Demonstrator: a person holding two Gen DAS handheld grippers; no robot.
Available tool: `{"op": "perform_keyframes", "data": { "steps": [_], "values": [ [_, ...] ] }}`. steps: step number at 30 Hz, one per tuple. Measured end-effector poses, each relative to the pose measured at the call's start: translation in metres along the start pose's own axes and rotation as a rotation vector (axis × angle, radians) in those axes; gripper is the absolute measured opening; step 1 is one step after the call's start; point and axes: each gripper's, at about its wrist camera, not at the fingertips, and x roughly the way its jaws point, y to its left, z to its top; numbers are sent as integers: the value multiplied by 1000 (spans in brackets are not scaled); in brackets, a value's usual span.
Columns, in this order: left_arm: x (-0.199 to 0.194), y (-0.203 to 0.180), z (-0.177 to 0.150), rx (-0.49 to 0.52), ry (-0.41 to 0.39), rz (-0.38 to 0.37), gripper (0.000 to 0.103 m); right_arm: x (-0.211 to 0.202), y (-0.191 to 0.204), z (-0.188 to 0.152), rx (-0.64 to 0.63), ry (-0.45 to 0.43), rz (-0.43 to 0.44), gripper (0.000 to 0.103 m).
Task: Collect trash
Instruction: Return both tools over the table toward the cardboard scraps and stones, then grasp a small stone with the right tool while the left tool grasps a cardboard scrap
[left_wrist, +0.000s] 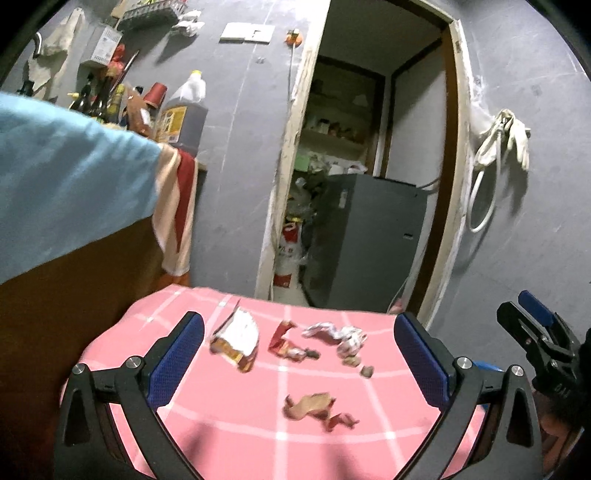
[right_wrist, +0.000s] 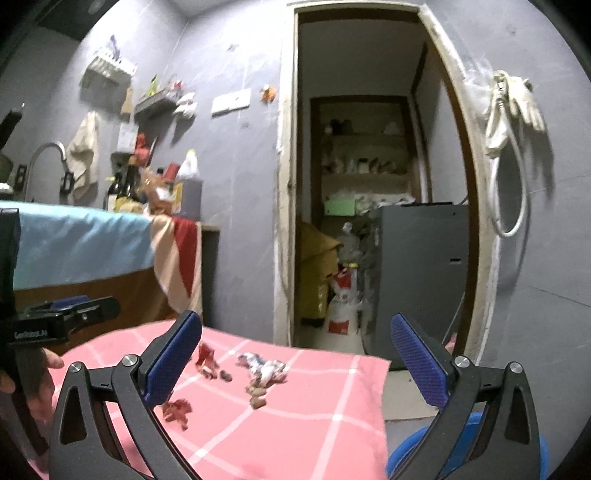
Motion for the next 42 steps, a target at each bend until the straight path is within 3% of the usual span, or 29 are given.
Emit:
{"op": "perform_keyframes", "data": {
  "steps": [5, 11, 21, 24, 26, 29, 38, 42],
  "values": [
    [9, 10, -13, -12, 89, -17, 101, 13, 9, -9, -16, 75, 16, 103],
    [32, 12, -25, -22, 249, -36, 101, 33, 12, -24, -27, 207, 8, 103],
    [60, 11, -36, -43, 409, -69, 98, 63, 4, -38, 13, 378, 7, 103],
    [68, 9, -38, -33, 450, -85, 88, 72, 1, -41, 42, 427, 17, 103],
    [74, 8, -41, -32, 483, -99, 74, 79, -1, -43, 59, 452, 27, 97],
    [83, 8, -45, -49, 525, -117, 63, 89, -3, -46, 76, 497, 41, 85],
    [95, 7, -41, -92, 551, -187, 39, 126, 6, -59, 69, 660, 139, 62],
    [97, 5, -38, -86, 555, -205, 34, 141, 18, -63, 28, 719, 158, 51]
  ]
}}
